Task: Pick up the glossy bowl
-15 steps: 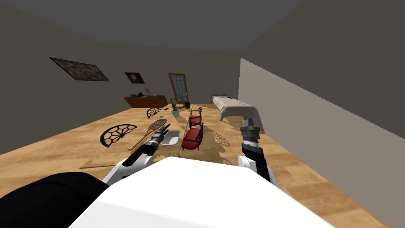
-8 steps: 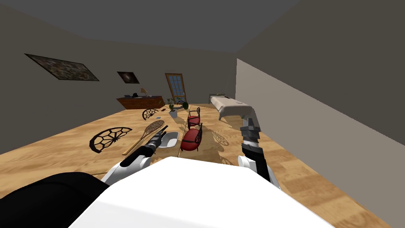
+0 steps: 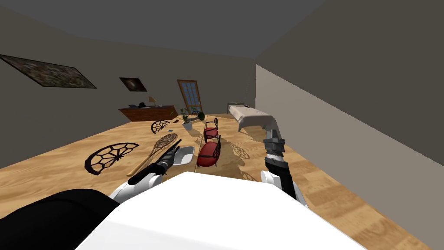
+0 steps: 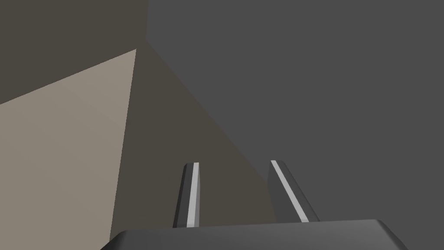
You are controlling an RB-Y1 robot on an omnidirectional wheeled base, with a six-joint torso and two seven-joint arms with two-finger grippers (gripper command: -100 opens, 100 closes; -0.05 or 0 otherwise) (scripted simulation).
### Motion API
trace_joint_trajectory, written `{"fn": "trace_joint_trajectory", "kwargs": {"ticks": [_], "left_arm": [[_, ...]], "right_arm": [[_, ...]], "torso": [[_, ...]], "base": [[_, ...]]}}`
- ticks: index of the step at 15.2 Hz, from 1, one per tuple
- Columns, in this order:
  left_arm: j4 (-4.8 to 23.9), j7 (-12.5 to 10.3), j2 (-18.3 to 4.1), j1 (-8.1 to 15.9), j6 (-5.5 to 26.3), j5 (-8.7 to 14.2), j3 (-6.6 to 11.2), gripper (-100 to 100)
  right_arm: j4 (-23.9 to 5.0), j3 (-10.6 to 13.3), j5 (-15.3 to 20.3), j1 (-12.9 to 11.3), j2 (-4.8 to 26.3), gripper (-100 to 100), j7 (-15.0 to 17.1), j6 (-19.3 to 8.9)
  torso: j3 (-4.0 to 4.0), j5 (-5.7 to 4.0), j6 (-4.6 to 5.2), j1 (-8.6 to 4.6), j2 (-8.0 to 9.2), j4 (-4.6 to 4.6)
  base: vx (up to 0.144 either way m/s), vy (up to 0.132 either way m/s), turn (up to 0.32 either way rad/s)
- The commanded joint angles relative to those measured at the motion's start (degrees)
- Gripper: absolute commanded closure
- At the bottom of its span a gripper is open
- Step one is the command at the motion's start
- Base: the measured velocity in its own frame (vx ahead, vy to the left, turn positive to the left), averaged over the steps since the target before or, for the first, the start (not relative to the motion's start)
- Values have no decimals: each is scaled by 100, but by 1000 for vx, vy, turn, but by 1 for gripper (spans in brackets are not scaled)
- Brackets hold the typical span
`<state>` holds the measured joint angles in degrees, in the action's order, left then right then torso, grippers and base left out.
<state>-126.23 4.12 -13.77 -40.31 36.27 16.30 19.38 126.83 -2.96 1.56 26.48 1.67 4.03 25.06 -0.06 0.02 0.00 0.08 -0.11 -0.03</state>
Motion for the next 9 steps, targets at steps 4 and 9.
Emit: {"fn": "trace_joint_trajectory", "kwargs": {"ticks": [4,9], "left_arm": [[71,138,113,-95,600,175,163,-100],[122,244,232,-170,1103,312,289,-100]], "right_arm": [[0,0,0,0,0,0,0,0],[0,0,0,0,0,0,0,0]], "torso": [[0,0,-1,-1,0,0],[-1,0,-1,-1,-1,0]], "base": [[23,17,-79],[23,18,-75]]}}
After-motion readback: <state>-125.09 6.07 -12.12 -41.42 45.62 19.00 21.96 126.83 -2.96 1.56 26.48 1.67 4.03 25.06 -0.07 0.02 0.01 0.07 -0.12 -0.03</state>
